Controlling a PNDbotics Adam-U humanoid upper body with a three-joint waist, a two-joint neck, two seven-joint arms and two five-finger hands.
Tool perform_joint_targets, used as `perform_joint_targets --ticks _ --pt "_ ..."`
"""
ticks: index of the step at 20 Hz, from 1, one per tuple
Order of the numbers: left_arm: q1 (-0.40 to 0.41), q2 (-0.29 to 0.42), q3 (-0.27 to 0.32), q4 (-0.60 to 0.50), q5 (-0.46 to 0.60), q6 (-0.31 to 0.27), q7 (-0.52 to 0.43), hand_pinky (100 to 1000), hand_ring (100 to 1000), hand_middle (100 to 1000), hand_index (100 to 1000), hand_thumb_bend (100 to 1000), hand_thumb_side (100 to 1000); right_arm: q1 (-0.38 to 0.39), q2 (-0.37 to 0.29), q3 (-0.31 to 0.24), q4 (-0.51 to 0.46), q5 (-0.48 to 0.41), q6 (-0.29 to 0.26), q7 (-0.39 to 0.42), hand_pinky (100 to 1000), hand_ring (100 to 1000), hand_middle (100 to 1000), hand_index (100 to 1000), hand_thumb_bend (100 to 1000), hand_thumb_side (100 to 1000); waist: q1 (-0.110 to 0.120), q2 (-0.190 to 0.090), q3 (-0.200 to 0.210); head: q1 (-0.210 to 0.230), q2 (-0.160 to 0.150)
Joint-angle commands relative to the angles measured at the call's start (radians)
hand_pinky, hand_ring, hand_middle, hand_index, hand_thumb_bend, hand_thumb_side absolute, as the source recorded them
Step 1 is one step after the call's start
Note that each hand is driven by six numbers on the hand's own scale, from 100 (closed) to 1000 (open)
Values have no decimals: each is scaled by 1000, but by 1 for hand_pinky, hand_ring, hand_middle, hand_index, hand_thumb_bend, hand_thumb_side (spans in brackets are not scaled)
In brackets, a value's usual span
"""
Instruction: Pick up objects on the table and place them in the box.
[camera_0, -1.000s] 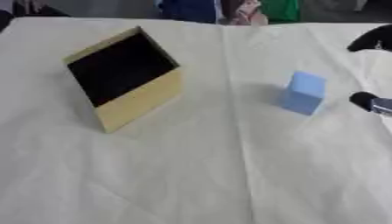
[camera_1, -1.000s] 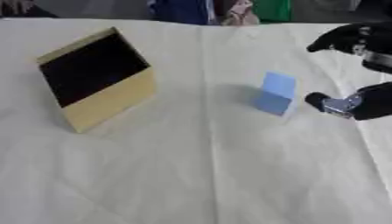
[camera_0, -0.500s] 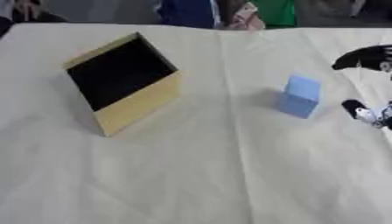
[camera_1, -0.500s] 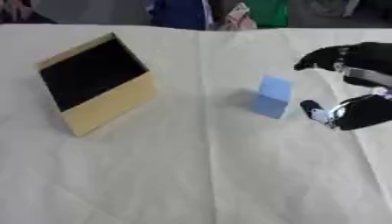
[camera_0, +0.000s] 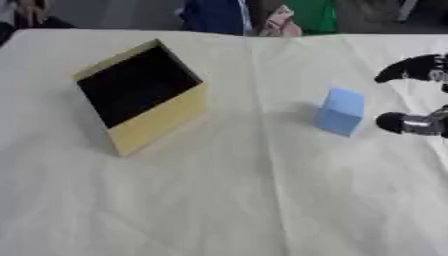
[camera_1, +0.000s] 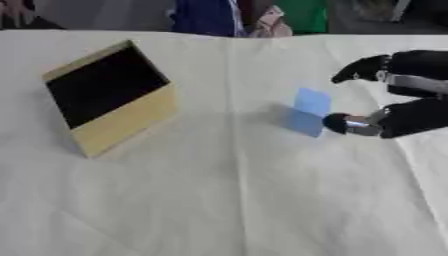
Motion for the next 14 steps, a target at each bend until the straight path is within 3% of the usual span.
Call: perform_joint_targets --ticks 1,5,9,14 --pt "-10 42 7 -16 2 -1 -1 673 645 658 879 100 955 -24 -35 -4 9 4 16 7 977 1000 965 1000 478 1000 0 -21 1 1 -1" --pt "-11 43 6 -16 2 -2 -2 673 644 657 879 100 951 -58 -32 17 34 8 8 23 984 1000 970 1000 465 1000 -1 -22 3 -1 2" --pt "-13 43 5 -16 2 -2 -4 672 643 656 879 100 942 -97 -21 43 67 9 -12 58 998 1000 969 1000 380 887 -2 -22 5 -5 3" --pt "-12 42 6 -16 2 -3 -3 671 643 655 879 100 941 -149 10 67 119 4 -29 93 994 1000 963 1000 337 804 -2 -22 8 -4 0"
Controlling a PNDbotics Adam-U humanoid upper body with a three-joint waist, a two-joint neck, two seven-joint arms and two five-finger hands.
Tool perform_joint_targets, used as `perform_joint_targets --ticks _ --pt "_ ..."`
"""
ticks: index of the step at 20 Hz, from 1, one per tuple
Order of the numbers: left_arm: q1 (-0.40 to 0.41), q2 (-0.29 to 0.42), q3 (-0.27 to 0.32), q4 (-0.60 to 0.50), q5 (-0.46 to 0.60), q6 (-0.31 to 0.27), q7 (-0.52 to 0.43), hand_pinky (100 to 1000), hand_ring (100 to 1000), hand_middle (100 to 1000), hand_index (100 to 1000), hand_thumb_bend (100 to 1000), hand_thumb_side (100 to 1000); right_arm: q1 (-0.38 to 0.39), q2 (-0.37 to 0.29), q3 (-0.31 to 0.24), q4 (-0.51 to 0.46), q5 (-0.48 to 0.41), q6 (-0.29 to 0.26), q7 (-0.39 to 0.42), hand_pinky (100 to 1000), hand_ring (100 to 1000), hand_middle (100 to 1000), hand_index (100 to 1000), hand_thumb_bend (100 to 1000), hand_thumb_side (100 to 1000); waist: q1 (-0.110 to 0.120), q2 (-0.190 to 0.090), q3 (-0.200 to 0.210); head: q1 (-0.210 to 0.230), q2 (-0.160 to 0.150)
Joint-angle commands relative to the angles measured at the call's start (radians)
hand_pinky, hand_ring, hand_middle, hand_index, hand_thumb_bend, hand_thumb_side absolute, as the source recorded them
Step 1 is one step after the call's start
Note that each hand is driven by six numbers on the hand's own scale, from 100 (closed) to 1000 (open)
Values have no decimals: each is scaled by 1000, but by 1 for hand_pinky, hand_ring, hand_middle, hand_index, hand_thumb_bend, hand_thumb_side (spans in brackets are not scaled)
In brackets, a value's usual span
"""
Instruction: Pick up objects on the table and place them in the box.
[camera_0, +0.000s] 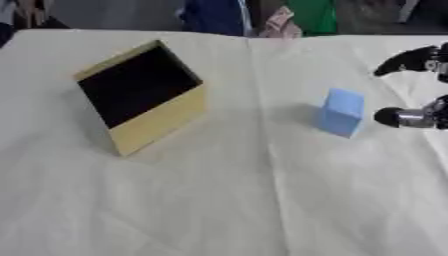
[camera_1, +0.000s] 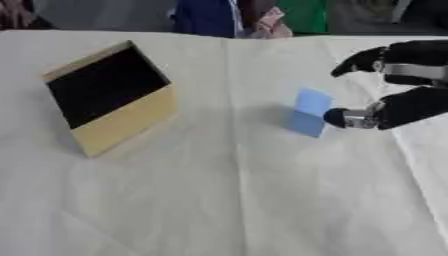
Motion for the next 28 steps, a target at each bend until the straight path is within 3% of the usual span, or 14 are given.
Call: perform_joint_targets --ticks 1,8,14,21,28 --pt "-12 42 7 -16 2 -2 -3 671 643 655 879 100 941 -37 -2 3 33 0 -7 19 993 1000 962 1000 336 806 0 -21 2 -1 -1" --pt "-12 40 5 -16 4 -2 -5 671 642 654 879 100 941 -119 59 42 131 17 -4 43 988 1000 959 1000 358 856 -1 -21 3 -4 -1" --pt "-9 38 6 -16 5 -1 -6 671 640 651 879 100 942 -184 114 76 248 55 -15 59 975 1000 961 1000 326 844 -1 -20 4 -4 3" --pt "-9 38 6 -16 5 0 -6 670 639 650 879 100 941 -208 138 92 296 68 -40 80 959 1000 951 1000 200 684 -3 -20 3 0 3" --pt "-8 36 6 -16 5 0 -6 670 638 649 879 100 940 -223 159 103 326 72 -55 110 964 1000 957 1000 178 661 -3 -19 5 0 -1"
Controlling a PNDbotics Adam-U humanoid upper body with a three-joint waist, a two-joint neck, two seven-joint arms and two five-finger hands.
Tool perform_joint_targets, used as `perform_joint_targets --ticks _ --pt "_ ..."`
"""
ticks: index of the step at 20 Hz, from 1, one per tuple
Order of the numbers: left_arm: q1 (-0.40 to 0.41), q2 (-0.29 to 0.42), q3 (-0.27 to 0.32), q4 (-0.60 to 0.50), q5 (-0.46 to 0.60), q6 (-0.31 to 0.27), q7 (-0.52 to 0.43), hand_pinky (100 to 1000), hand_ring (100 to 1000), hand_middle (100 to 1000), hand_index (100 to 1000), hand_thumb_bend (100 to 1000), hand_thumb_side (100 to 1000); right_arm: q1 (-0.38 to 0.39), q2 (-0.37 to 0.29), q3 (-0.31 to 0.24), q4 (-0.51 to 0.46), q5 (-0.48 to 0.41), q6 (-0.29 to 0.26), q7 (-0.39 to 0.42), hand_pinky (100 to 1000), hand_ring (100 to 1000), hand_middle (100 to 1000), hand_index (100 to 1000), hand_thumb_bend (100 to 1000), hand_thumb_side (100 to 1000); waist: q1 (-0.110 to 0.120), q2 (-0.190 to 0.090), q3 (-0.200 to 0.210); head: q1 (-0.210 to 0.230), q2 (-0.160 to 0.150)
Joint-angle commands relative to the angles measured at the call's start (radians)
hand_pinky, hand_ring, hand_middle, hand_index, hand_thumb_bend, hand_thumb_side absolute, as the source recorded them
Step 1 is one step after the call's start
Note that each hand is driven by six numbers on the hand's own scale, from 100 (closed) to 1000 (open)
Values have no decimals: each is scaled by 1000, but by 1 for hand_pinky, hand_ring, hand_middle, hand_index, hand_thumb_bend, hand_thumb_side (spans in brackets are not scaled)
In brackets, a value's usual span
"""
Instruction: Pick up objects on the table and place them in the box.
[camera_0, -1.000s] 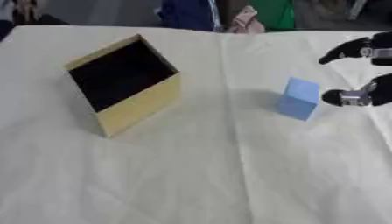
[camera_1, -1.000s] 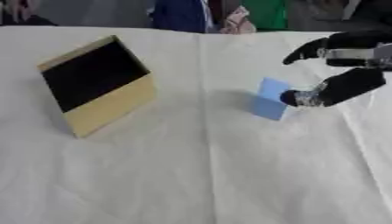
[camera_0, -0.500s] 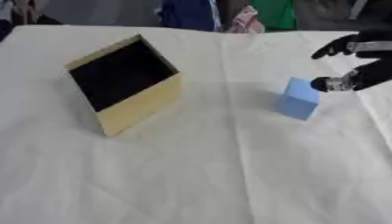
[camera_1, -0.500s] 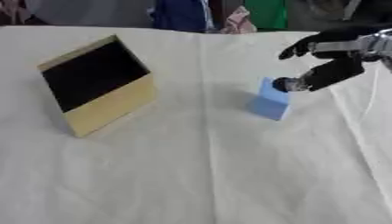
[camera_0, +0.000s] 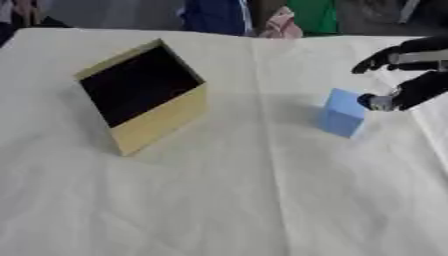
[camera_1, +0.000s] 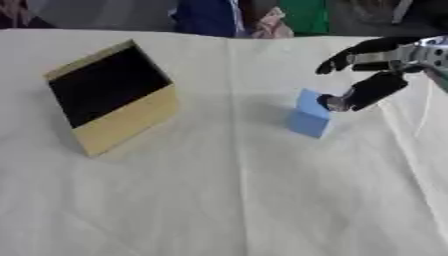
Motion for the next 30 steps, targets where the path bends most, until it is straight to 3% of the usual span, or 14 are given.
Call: perform_joint_targets --ticks 1,19,30 --pt "-8 35 7 -16 2 0 -1 670 638 649 879 100 940 -25 -9 -5 12 8 -6 13 963 1000 956 1000 181 671 1 -19 2 0 -2" --pt "-8 33 8 -16 2 -2 0 670 636 648 879 100 941 -28 26 22 105 68 -5 12 968 1000 962 1000 305 808 2 -15 6 -2 -4" --pt "-7 30 9 -16 2 -3 -1 671 635 647 879 100 943 -41 61 37 176 96 -44 14 967 1000 963 1000 310 810 4 -13 7 -4 -7"
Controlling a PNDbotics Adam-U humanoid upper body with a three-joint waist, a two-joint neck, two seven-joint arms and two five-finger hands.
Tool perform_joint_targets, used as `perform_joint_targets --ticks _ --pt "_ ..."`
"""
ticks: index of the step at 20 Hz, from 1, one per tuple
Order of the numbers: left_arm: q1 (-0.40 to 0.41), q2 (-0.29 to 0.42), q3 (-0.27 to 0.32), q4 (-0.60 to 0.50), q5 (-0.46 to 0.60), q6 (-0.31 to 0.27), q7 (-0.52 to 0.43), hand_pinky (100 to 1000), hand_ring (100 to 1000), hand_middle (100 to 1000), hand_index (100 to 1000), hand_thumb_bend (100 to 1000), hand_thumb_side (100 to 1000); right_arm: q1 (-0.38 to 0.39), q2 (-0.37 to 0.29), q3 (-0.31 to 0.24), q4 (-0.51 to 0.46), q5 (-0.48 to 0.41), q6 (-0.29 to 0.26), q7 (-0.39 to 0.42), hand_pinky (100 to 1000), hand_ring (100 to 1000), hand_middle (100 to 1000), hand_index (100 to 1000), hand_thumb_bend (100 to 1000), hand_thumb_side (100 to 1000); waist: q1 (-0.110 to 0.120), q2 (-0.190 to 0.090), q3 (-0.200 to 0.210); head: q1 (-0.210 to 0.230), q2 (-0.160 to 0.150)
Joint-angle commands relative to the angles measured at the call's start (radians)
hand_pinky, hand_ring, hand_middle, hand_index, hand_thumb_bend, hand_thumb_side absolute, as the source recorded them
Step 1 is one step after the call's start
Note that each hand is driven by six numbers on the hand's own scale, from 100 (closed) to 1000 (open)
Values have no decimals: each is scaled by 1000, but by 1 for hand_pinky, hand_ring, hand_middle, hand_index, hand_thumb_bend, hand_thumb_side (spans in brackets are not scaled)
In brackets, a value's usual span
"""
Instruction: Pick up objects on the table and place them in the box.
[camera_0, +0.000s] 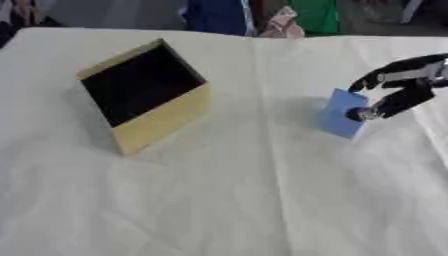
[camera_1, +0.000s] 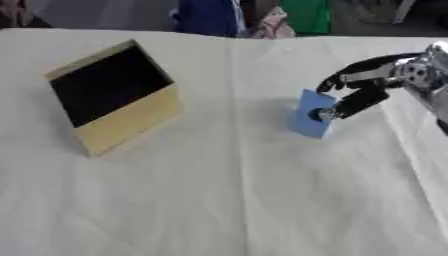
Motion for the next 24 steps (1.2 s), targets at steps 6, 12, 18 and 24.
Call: perform_joint_targets --ticks 6,12,18,24 --pt "-7 29 10 -16 2 -2 1 671 635 647 880 100 945 -26 -3 1 29 27 -24 1 967 1000 964 1000 314 812 2 -13 2 -3 -8" --pt "-6 28 11 -16 2 -3 2 671 634 647 879 100 946 -31 9 9 52 52 -33 0 965 1000 962 1000 317 816 3 -11 5 -4 -10" --pt "-5 27 11 -16 1 -3 1 672 634 647 879 100 947 -33 12 9 55 65 -37 -9 964 1000 959 1000 312 823 2 -10 3 -3 -9" --pt "-4 28 11 -16 -1 -2 -2 672 633 647 876 100 946 -34 1 -1 27 83 -31 -34 966 1000 961 1000 311 833 2 -10 1 0 -6"
